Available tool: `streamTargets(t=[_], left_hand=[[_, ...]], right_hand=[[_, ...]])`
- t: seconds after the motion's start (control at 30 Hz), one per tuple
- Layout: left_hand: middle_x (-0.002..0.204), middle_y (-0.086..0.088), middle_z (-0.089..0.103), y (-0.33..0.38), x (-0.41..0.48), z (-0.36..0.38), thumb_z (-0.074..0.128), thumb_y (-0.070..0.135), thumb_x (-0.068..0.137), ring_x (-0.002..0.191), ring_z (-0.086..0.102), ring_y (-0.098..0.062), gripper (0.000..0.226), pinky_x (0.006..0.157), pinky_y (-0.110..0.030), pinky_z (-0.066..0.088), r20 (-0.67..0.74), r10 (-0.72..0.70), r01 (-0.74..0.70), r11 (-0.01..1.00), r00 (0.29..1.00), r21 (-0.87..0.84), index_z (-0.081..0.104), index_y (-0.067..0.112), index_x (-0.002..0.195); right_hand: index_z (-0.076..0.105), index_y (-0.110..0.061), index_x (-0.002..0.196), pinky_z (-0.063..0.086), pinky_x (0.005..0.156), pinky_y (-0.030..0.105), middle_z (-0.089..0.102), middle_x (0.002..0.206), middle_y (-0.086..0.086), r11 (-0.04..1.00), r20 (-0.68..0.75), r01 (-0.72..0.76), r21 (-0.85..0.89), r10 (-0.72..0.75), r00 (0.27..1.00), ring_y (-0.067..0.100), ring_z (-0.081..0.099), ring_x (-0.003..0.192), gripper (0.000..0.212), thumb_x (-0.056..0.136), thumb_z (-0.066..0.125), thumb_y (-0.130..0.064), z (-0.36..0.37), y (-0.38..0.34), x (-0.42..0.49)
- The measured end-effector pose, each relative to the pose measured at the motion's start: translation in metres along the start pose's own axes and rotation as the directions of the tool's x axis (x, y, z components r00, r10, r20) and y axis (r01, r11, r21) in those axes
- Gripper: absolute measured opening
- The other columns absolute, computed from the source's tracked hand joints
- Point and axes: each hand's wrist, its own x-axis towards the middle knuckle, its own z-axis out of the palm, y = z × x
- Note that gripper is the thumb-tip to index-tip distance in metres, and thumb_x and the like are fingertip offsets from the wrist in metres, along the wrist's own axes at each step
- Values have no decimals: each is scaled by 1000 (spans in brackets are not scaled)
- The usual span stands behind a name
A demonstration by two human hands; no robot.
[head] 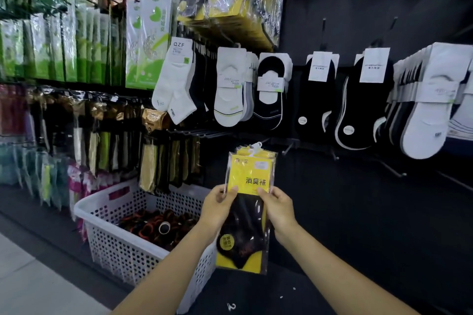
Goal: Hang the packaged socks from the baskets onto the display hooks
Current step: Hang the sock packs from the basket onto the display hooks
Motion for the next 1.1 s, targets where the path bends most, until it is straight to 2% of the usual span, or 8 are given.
streamTargets(t=[0.07,0.17,0.23,0.37,0.5,0.6,0.8,1.1], left_hand=[[95,4,65,1,1,1,55,32,93,87,61,-5,33,70,-10,49,25,-10,11,1000,1000,-16,51,20,124],[102,2,64,1,2,1,51,32,95,111,59,-19,49,102,-38,45,79,-18,18,1000,997,-1,39,19,140],[108,2,63,0,5,1,50,33,95,117,56,-20,52,106,-41,40,86,-19,18,1000,996,3,37,17,142],[120,6,57,-4,18,-1,49,37,95,119,51,-14,52,106,-33,39,66,-16,14,999,998,33,39,18,142],[112,13,51,-9,32,1,50,37,95,92,51,4,50,73,-2,39,34,-3,0,996,999,90,41,18,141],[129,4,53,-18,37,2,49,37,95,104,50,-3,51,87,-13,35,20,-26,24,996,999,89,40,18,142],[145,-6,42,-55,27,0,48,33,97,132,41,-20,53,104,-27,34,53,-104,97,988,993,122,37,9,143],[140,-7,47,-148,-83,-5,52,27,96,127,45,-20,48,93,-20,40,141,-318,276,926,937,255,43,6,138]], right_hand=[[67,-9,96,54,90,43,73,97,10,999,-64,44,-20,-45,997,27,69,94,12,92,62,-18,-3,-2,4],[66,-7,92,53,89,48,72,95,18,996,-101,78,-53,-83,991,37,67,93,12,91,62,-19,-4,-8,12],[66,-9,90,53,86,47,71,95,22,991,-105,107,-75,-114,988,38,67,87,11,91,62,-19,-1,-11,18],[66,-6,88,54,82,47,70,92,21,986,-153,108,-128,-127,980,38,65,82,15,91,62,-20,10,-10,34],[65,4,93,51,72,34,68,86,18,994,-190,36,-99,-54,980,25,60,76,24,91,63,-20,17,-1,49],[67,0,93,54,87,44,68,101,24,996,-181,-37,-75,23,983,36,66,94,23,90,64,-23,17,10,54],[65,-8,98,51,91,35,67,109,10,975,-78,-217,-53,213,974,23,62,101,16,90,65,-22,-6,46,41],[56,-9,122,50,95,34,58,122,7,837,28,-480,-262,504,863,23,59,114,31,93,60,-21,-92,139,-62]])
